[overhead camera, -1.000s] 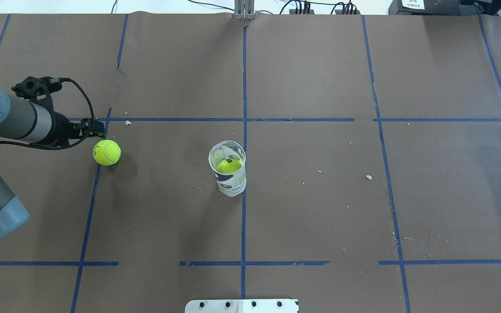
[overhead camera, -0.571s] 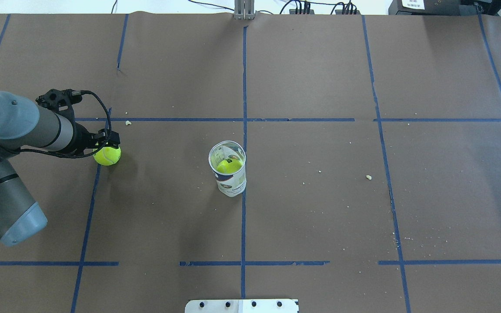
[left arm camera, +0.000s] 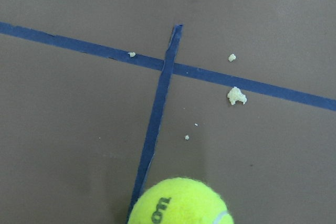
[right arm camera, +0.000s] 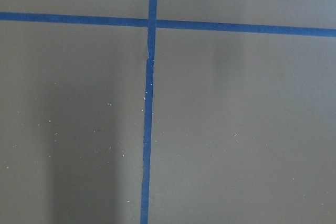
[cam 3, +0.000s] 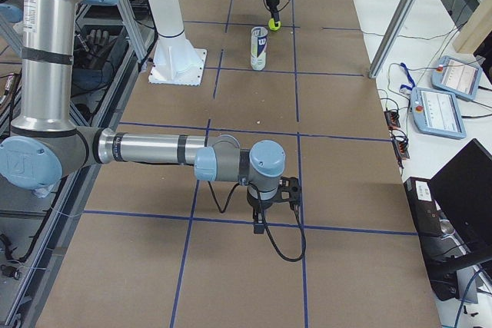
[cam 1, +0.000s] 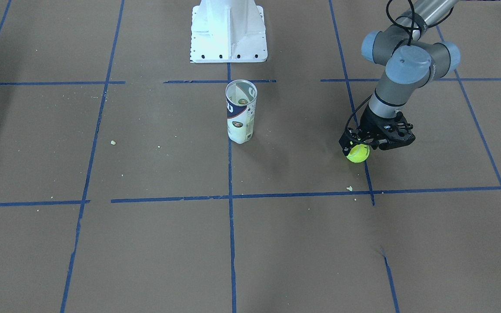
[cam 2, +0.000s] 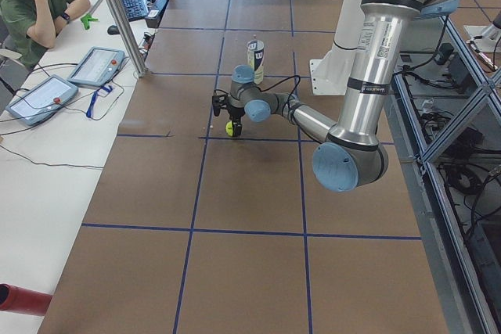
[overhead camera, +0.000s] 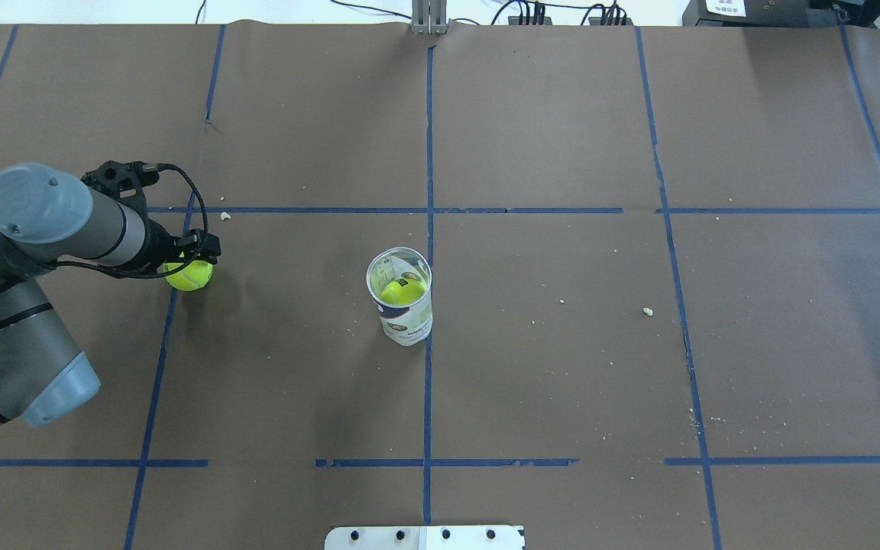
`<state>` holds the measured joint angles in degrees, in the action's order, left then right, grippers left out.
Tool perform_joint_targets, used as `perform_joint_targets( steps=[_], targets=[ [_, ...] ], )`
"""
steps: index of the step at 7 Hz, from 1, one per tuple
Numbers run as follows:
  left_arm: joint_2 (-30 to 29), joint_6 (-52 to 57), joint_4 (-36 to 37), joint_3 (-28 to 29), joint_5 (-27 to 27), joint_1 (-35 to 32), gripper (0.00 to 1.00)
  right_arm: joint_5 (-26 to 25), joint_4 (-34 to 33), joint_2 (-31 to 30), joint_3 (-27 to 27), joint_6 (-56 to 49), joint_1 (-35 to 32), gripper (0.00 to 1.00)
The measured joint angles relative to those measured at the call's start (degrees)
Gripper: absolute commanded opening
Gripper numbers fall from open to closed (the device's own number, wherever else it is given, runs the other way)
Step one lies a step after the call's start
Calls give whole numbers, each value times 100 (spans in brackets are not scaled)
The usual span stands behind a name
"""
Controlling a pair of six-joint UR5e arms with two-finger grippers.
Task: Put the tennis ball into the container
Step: 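Lower the left gripper and close it around the tennis ball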
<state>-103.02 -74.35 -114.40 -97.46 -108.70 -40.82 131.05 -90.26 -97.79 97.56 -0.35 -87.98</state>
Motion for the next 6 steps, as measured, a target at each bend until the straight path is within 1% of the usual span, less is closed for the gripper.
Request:
perform_joint_targets(
  steps=[2, 4, 5, 6],
  targets=[
    [-5, 7, -9, 75, -4, 89, 99, 0, 0, -3, 0, 0, 0, 100],
    [-10, 10, -12, 92, -10, 172, 17, 0, 0, -2, 0, 0, 0, 100],
    [-14, 2, -12, 83, -10, 191, 13, 0, 0, 0, 0, 0, 0, 100],
    [-14, -3, -11, 36, -11, 191, 13, 0, 0, -1, 0, 0, 0, 100]
  ],
)
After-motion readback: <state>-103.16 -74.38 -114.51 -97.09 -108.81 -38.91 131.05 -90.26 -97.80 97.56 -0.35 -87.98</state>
